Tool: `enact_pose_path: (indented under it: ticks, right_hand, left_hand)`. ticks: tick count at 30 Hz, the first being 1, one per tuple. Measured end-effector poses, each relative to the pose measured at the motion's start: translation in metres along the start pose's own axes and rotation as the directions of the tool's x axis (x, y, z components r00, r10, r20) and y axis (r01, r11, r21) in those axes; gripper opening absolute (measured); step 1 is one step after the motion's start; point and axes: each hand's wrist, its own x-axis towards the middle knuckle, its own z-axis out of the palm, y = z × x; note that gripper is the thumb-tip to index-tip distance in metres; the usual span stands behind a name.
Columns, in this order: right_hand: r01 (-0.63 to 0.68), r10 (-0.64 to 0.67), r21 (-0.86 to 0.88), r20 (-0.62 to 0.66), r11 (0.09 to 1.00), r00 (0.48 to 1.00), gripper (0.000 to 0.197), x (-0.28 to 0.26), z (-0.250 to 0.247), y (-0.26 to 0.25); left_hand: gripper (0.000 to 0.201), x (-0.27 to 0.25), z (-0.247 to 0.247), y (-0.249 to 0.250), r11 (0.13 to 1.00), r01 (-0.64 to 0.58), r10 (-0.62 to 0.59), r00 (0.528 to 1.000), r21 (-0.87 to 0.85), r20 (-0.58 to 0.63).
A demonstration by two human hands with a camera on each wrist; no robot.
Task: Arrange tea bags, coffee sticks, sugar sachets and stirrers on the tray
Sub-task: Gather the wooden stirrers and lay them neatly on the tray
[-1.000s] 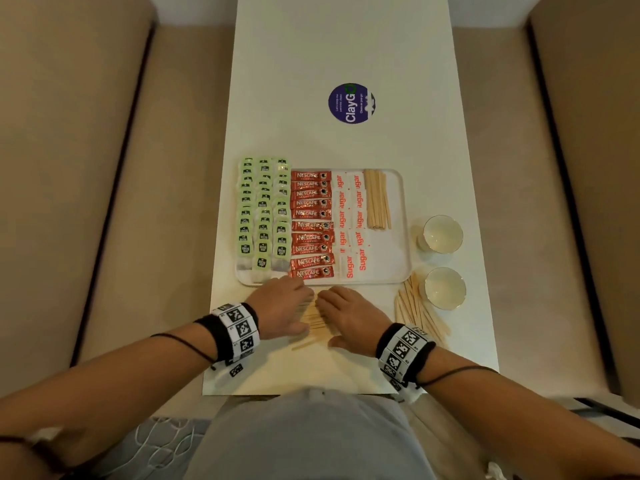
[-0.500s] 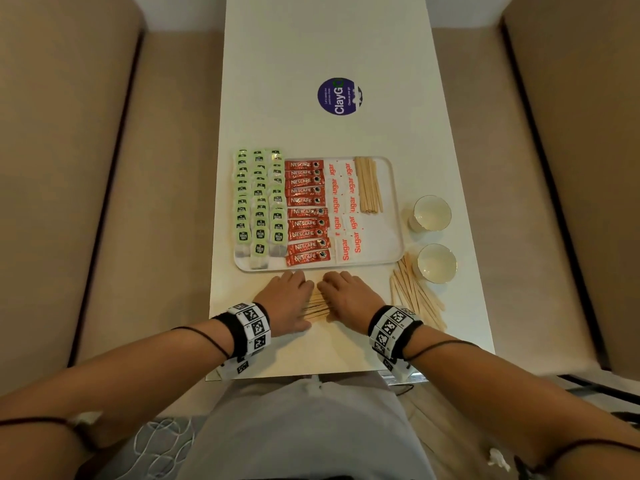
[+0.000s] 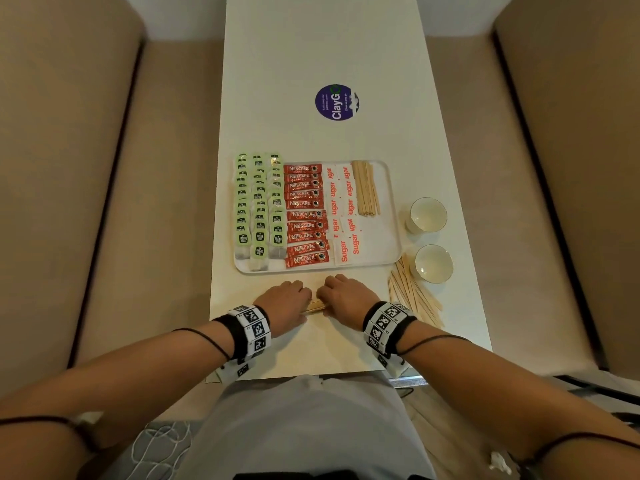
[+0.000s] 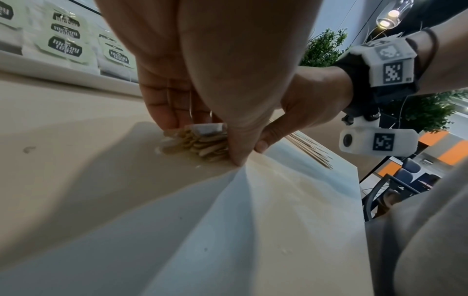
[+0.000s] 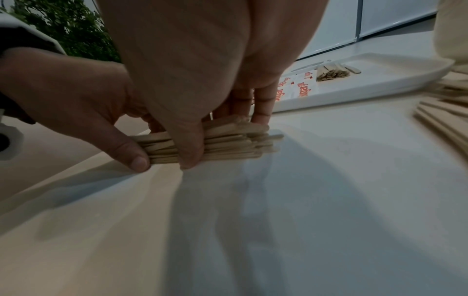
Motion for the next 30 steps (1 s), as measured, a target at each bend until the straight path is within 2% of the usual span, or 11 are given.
enact_pose_path:
  ticks: [8,14,21,30]
  right_hand:
    - [0.021,-0.018,-0.073,0.040,0.997,0.999,0.020,0.007,0.001,-0.004]
    - [0.001,0.001,-0.035,0.040,0.999,0.999,0.022,0.008,0.003,-0.002]
    - [0.032,-0.027,-0.042,0.101,0.999,0.995,0.024,0.011,-0.001,0.004]
    - [0.067,-0.065,-0.062,0.027,0.996,0.998,0.018,0.009,-0.001,0.008]
  left_hand:
    - [0.017,0.008,-0.002,0.001,1.000,-0.012,0.011,0.999,0.013,0.038]
    - [0.016,0.015,-0.005,0.000,1.000,0.004,-0.004,0.997,0.010,0.074]
    - [0.015,0.020,-0.006,-0.003,1.000,-0.001,0.000,0.995,0.011,0.100]
    - [0.021,0.021,-0.011,-0.004,0.999,-0.011,0.007,0.997,0.044,0.083]
